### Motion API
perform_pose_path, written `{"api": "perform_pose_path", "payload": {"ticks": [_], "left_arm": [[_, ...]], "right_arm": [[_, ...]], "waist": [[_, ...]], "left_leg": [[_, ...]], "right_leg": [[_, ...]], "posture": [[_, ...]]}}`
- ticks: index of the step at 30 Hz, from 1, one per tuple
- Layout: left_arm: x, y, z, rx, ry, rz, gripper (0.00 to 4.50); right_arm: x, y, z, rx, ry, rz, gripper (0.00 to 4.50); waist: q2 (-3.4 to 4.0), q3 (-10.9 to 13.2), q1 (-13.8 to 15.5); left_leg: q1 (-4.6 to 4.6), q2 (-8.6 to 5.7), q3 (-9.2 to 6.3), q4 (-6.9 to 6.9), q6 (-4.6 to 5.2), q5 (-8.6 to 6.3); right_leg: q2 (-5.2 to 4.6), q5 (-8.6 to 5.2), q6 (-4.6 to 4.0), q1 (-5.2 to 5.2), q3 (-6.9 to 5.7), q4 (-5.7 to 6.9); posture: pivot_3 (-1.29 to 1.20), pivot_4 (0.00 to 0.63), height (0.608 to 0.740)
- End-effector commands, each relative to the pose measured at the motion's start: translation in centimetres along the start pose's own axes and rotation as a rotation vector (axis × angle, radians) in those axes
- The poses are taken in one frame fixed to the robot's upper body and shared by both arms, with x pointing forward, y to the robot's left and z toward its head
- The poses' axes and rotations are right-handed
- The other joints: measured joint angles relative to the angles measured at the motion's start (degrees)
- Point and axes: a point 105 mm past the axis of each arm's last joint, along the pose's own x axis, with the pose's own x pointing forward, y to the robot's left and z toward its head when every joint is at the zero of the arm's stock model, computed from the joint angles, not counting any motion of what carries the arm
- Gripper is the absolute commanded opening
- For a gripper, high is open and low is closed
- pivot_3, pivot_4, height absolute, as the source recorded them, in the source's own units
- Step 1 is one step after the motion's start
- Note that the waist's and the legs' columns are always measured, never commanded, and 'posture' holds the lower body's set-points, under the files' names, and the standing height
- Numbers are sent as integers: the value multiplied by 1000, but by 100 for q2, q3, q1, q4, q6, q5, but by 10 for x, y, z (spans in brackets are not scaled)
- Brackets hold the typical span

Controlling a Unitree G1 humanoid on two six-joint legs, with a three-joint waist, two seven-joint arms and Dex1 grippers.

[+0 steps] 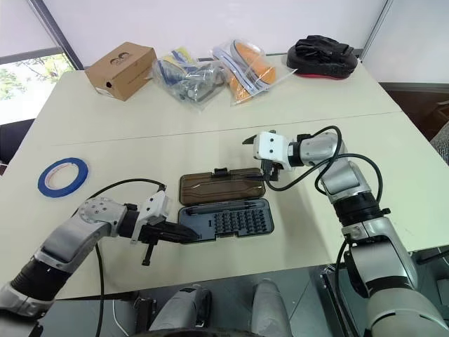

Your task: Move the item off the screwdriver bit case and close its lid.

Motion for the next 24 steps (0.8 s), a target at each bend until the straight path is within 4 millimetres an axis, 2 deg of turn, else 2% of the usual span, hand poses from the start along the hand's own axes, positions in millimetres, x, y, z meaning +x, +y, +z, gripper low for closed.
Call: {"api": "perform_pose_path", "payload": {"ticks": [1,6,15,24], "left_arm": [[1,4,-2,-12,-7,43,46],[2,11,-1,-26,-24,83,46],[5,19,-9,-52,-25,122,46],[14,14,-26,-58,23,122,46]], "right_arm": [[2,-6,8,-46,-18,4,4500],[4,-2,4,-51,-3,47,4500],[7,8,-18,-36,51,107,4500],[10,-11,-17,-20,52,81,4500]], "waist": [[0,0,-2],[0,0,-5],[0,0,-3],[5,-7,-18]], "left_leg": [[0,0,0,0,0,0],[0,0,0,1,0,0],[1,-2,0,1,0,0],[13,-2,1,-1,0,0]], "right_leg": [[0,0,0,0,0,0],[0,0,0,0,0,0],[0,0,0,2,0,0],[1,0,0,8,0,0]], "posture": [[0,150,740],[0,150,740],[0,150,740],[0,150,740]]}}
